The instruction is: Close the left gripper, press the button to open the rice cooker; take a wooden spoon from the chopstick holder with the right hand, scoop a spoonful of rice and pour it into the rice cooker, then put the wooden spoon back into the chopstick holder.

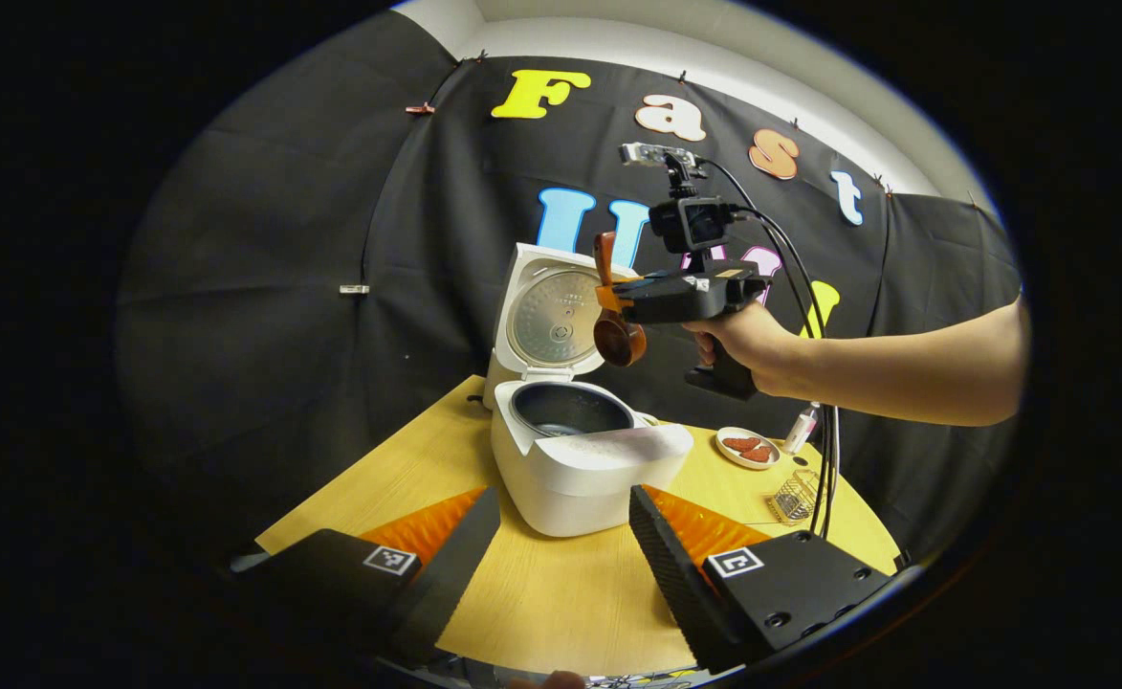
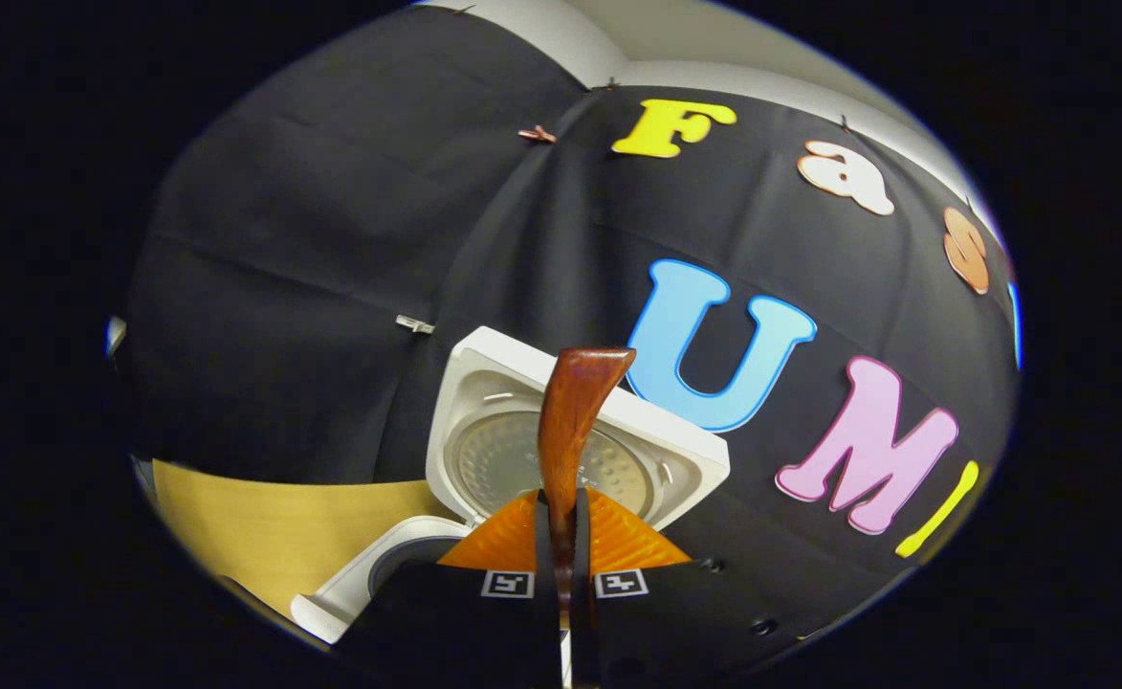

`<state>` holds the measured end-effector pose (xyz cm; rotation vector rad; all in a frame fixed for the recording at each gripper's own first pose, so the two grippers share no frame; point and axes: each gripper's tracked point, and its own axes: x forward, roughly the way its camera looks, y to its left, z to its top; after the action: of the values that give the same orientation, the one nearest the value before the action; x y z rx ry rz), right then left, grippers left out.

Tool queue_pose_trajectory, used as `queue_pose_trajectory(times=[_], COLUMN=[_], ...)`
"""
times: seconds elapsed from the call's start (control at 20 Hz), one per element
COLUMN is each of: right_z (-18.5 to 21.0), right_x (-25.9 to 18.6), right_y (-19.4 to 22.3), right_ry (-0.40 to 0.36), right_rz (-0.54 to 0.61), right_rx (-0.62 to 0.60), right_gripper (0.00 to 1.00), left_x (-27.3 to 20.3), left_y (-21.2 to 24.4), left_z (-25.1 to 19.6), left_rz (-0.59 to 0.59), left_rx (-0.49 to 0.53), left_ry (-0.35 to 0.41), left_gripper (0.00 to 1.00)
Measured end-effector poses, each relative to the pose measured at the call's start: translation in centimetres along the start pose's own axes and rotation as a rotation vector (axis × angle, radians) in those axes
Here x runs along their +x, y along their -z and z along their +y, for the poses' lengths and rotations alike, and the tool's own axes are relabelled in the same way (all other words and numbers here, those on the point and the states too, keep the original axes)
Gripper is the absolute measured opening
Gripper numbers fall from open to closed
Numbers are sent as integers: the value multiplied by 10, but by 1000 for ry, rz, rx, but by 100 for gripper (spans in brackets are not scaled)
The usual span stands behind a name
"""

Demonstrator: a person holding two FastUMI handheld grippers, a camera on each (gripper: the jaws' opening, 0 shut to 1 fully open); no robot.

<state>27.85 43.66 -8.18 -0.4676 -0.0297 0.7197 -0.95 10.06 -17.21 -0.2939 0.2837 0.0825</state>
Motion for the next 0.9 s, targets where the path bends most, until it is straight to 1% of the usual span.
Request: queue_pose_trajectory(times=[0.1,0.15,0.25,0.35,0.5,0.6,0.7,0.75,0.8,0.9], right_z=[12,10,-1,-16,-28,-45,-58,-65,-73,-93], right_x=[-3,-4,-1,3,-2,-9,-21,-24,-32,-57], right_y=[-4,-4,-1,6,16,27,28,31,29,22], right_ry=[-25,-30,-18,10,49,72,90,101,110,132], right_rz=[-10,-8,7,27,58,84,79,72,62,32], right_rx=[-37,-25,50,184,423,604,789,852,884,884], right_gripper=[8,8,8,8,8,8,8,8,8,8], left_x=[1,0,-1,-2,-3,-3,-2,-1,0,1], left_y=[0,1,1,0,-1,-3,-5,-5,-6,-10], left_z=[-1,-1,-1,0,0,-2,-6,-9,-12,-18], left_rz=[1,2,1,-1,1,-2,-5,-6,-6,-14], left_rx=[-2,-1,2,3,8,9,13,16,22,36], left_ry=[2,1,-1,-5,-8,-6,-1,4,9,16], left_gripper=[95,94,95,95,95,95,95,95,94,95])
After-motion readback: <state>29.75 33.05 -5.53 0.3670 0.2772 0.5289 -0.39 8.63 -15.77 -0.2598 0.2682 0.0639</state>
